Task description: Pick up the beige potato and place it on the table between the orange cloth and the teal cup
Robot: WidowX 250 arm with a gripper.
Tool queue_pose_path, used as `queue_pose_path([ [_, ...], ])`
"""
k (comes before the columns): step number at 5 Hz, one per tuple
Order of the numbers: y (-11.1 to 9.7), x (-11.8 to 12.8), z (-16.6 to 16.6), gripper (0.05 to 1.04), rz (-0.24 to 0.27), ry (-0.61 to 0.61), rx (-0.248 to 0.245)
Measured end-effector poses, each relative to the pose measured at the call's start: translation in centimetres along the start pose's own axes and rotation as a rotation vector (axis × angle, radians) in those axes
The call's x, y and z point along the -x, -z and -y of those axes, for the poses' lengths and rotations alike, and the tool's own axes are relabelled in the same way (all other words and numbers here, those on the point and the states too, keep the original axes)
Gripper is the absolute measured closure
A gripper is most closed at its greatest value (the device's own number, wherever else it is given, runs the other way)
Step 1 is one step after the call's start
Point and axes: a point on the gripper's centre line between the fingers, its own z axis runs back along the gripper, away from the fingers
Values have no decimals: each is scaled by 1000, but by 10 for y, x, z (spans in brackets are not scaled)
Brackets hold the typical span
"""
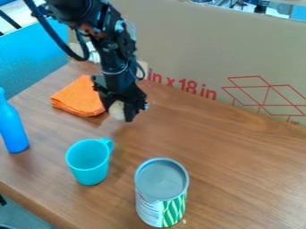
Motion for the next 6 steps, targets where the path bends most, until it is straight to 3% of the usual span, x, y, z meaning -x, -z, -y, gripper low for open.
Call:
queue_pose_path([
  [1,13,10,1,422,-45,-10,-2],
  [2,14,12,0,379,-52,-28,14],
  [3,14,16,1,105,-73,-42,28],
  [4,5,15,-4,77,-44,-73,31],
  [5,-39,3,-11,81,87,-67,9],
  [6,-70,14,-8,82,108,-37,6],
])
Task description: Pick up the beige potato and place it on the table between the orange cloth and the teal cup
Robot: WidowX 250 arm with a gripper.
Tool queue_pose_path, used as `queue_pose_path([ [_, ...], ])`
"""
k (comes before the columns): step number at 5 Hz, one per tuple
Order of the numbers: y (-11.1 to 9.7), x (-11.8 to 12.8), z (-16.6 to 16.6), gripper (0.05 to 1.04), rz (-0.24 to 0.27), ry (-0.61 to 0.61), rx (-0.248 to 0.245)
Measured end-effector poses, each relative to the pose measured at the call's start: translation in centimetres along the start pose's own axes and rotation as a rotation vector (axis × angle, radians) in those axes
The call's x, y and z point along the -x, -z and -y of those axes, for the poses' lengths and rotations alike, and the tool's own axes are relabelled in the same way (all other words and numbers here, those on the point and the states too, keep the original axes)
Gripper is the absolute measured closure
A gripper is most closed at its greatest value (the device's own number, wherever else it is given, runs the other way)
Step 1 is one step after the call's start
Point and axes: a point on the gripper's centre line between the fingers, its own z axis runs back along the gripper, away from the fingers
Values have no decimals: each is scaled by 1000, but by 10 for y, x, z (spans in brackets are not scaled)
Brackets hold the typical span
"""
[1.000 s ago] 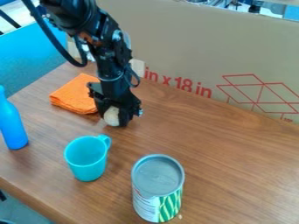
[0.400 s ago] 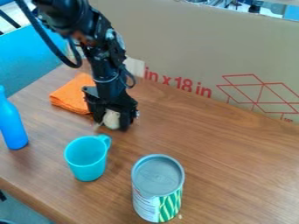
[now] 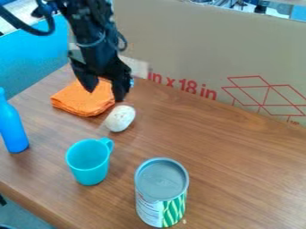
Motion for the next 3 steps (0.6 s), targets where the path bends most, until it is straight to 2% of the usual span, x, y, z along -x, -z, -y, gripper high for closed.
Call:
queue_pose_path([
  [1,-27,24,20,82,-26,78,62],
  [2,-45,46,44,82,-92,146,139],
  [3,-61,67,66,82,-107,233,141],
])
